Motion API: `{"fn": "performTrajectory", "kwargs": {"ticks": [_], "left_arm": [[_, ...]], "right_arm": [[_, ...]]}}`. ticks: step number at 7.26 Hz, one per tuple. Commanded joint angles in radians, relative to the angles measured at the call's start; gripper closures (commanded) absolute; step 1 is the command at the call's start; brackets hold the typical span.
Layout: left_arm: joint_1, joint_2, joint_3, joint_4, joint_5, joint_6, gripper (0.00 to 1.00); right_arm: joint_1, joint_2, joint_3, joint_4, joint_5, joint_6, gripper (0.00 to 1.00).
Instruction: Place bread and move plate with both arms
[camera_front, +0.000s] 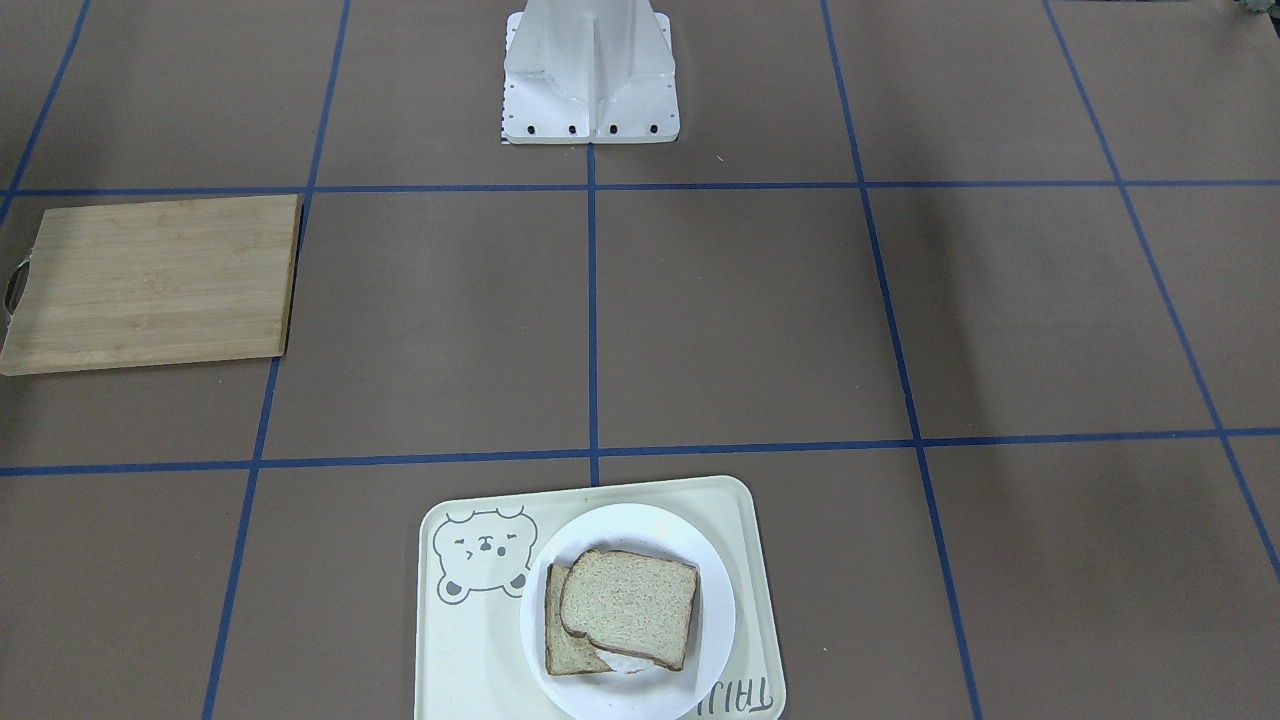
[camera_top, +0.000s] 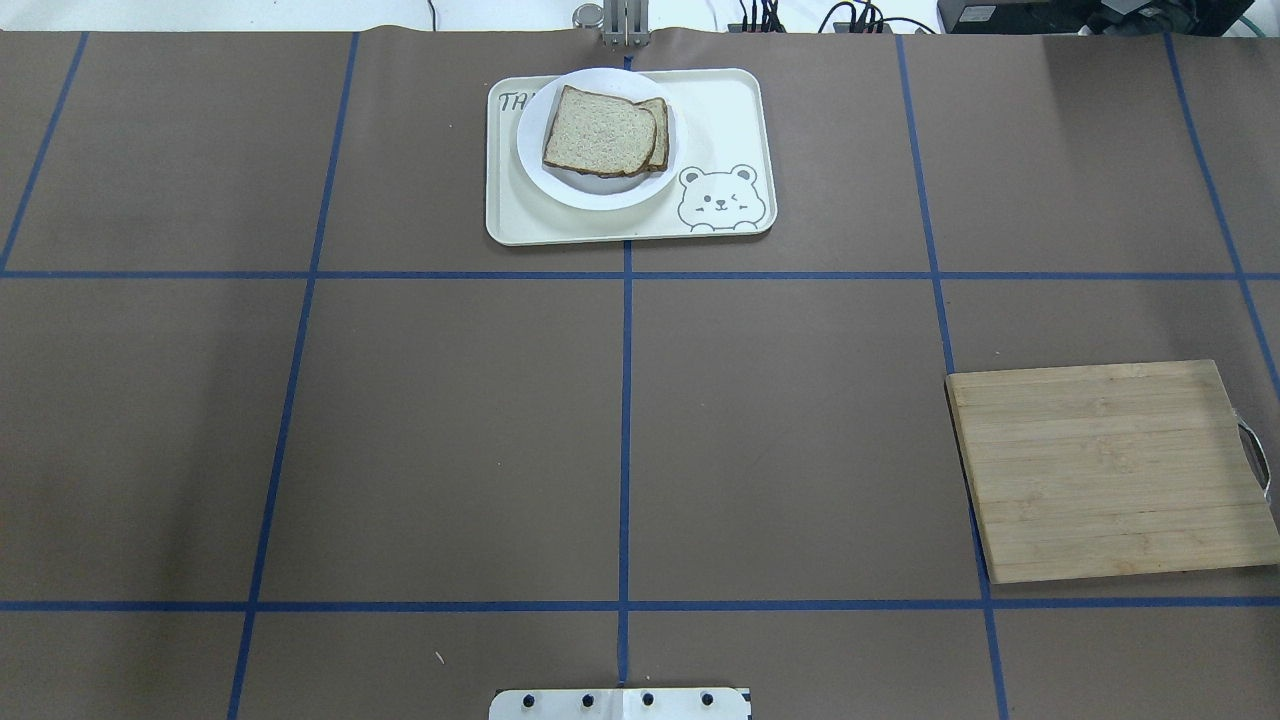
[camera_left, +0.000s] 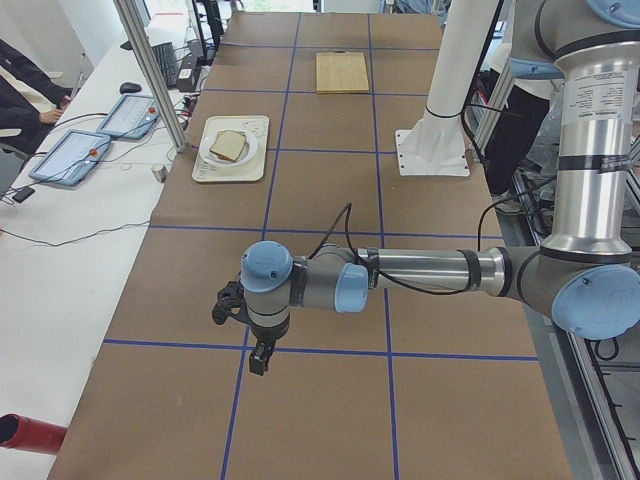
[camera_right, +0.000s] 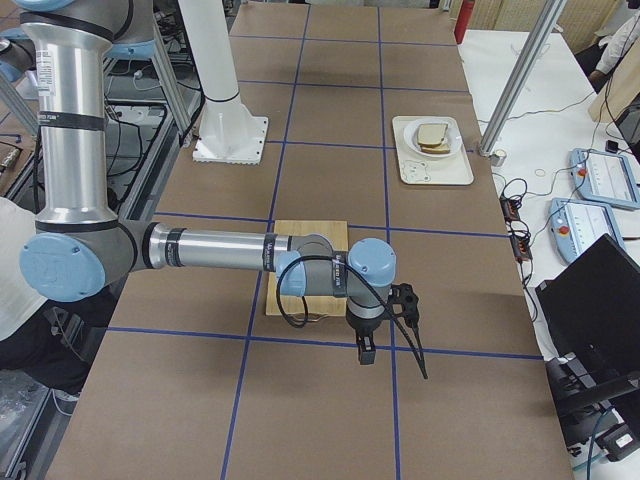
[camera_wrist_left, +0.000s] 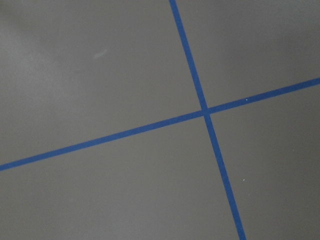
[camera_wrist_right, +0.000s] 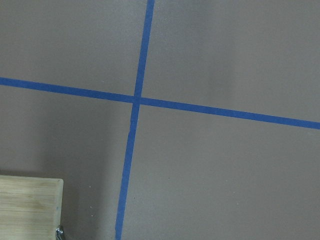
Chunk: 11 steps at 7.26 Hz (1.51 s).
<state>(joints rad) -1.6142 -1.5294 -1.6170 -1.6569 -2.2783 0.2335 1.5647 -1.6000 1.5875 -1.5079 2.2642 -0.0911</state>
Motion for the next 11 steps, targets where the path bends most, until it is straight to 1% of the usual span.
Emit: {"fn": "performTrajectory", "kwargs": {"ticks": [1,5,7,11], "left_arm": [[-0.001,0.014,-0.018,-0.006,0.002,0.003,0.02],[-0.003,0.031,-0.046,-0.003,0.003,0.003,0.02],[-0.007,0.061,-0.073,-0.003,0.003,0.001,0.02],[-0.009,0.083,-0.087,-0.003,0.003,0.000,0.02]], "right_arm": [[0.000,-0.001,0.000,0.000,0.000,0.001,0.00],[0.000,-0.003,0.002,-0.002,-0.003,0.002,0.00],[0.000,-0.005,0.002,-0.008,-0.002,0.004,0.00],[0.000,-0.015,0.006,-0.005,0.000,0.004,0.00]]}}
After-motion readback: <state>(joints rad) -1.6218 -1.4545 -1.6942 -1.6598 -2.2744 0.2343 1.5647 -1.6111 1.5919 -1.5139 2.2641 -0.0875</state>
